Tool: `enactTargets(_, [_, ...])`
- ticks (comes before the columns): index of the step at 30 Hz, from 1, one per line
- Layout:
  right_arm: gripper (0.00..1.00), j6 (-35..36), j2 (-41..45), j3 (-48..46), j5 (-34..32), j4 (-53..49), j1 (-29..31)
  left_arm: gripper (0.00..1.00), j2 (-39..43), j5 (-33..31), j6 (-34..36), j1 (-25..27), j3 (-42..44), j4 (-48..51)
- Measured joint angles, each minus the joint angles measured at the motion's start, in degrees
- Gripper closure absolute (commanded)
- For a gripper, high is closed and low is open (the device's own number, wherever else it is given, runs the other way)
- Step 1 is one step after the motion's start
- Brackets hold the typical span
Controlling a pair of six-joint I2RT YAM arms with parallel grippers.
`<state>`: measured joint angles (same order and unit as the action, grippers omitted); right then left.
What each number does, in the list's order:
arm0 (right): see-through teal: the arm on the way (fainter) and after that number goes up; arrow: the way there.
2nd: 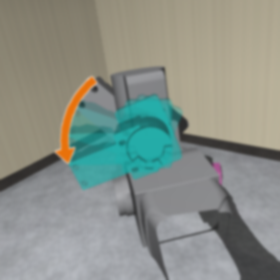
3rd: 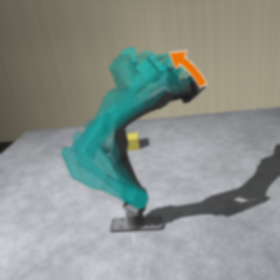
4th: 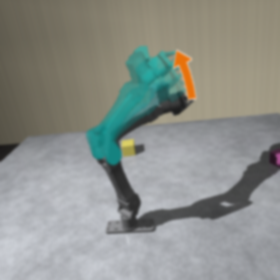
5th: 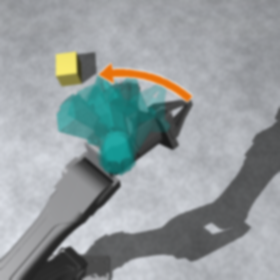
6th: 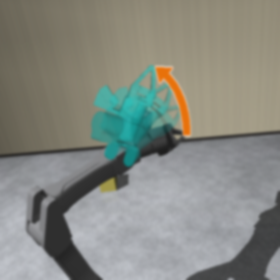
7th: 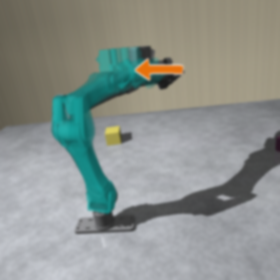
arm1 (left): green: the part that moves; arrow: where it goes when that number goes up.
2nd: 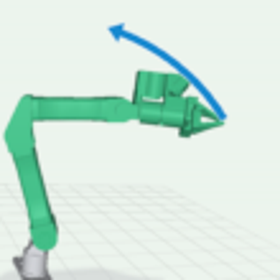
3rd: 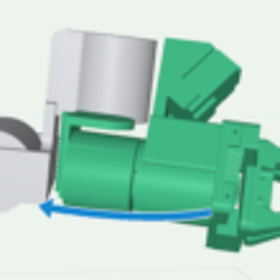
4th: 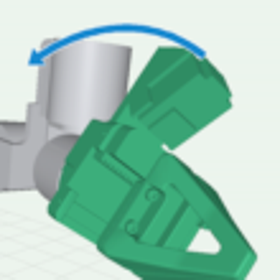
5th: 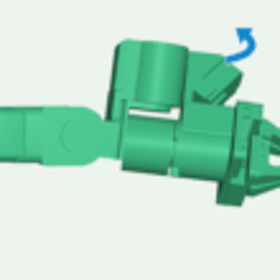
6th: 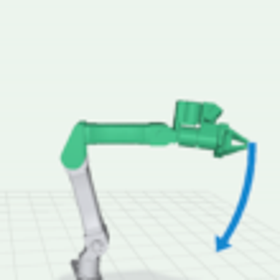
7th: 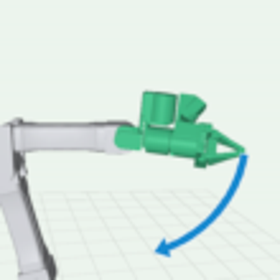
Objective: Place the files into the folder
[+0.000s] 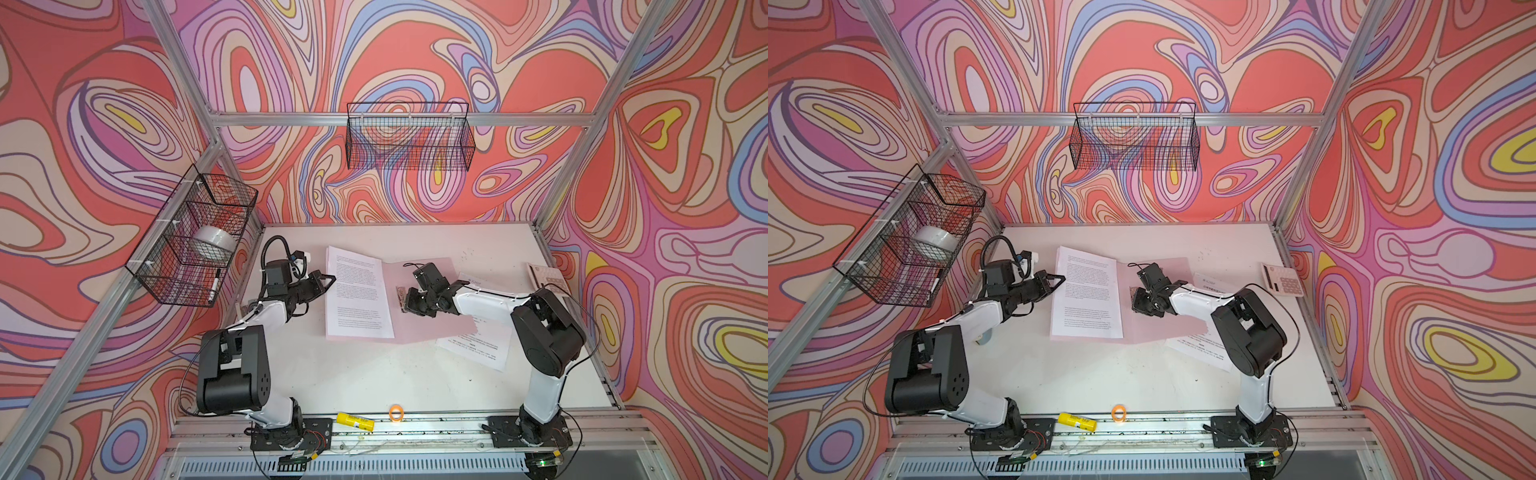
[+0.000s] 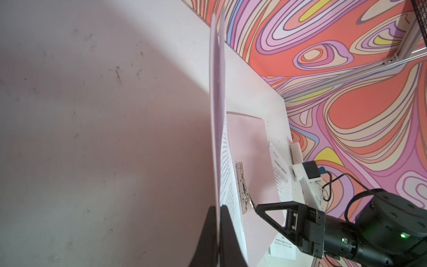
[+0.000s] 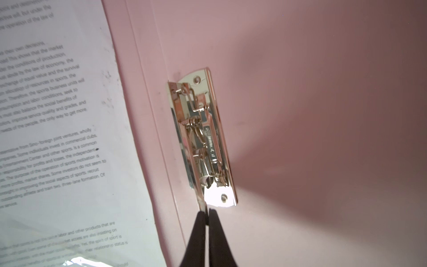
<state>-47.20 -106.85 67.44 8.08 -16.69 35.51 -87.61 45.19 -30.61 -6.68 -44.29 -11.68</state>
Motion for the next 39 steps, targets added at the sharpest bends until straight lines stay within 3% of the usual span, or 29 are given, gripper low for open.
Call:
enactTargets(1, [1.00, 0.1, 0.5, 0.1, 0.1, -0.1, -0.2, 1.00, 0.0, 0.0, 0.0, 0.0, 0.0, 0.0])
enactTargets(2, [0.92, 0.1, 1.0, 0.0, 0.7, 0.3, -0.5, 1.00, 0.0, 0.0, 0.0, 0.0, 0.0, 0.0])
enactTargets(3, [0.76, -0.3, 1.9, -0.7, 1.7, 1.4, -0.9, 1.00, 0.0, 0.0, 0.1, 0.0, 0.0, 0.0])
enactTargets(6, [0.56, -0.8, 6.0, -3.8, 4.2, 3.7, -2.8, 1.00, 0.2, -0.4, 0.5, -0.5, 0.0, -0.1])
enactTargets(14, [0.58, 2.8, 11.8, -0.5, 5.8, 1.5, -4.2, 1.00, 1.4, -2.4, 1.0, -0.8, -0.4, 1.7])
enactTargets(22, [0.58, 5.8, 15.1, -2.4, 3.3, -2.6, -5.3, 1.00, 1.8, -5.9, 3.3, 2.5, -9.1, 11.3])
enactTargets(33, [0.57, 7.1, 20.3, -10.7, 3.8, -5.1, -20.7, 1.00, -1.3, -9.6, 7.5, 2.9, -17.7, 25.1])
enactTargets(37, [0.58, 8.4, 20.0, -10.6, 4.3, -5.4, -22.9, 1.00, -2.6, -10.9, 9.0, 2.9, -20.9, 30.1])
enactTargets(38, [0.58, 8.6, 19.7, -10.4, 4.9, -5.4, -22.9, 0.89, -3.2, -11.3, 9.5, 2.9, -21.9, 31.5])
enactTargets(39, [0.58, 8.7, 19.3, -10.3, 5.5, -5.2, -22.9, 0.65, -4.0, -11.9, 10.1, 2.9, -23.2, 33.1])
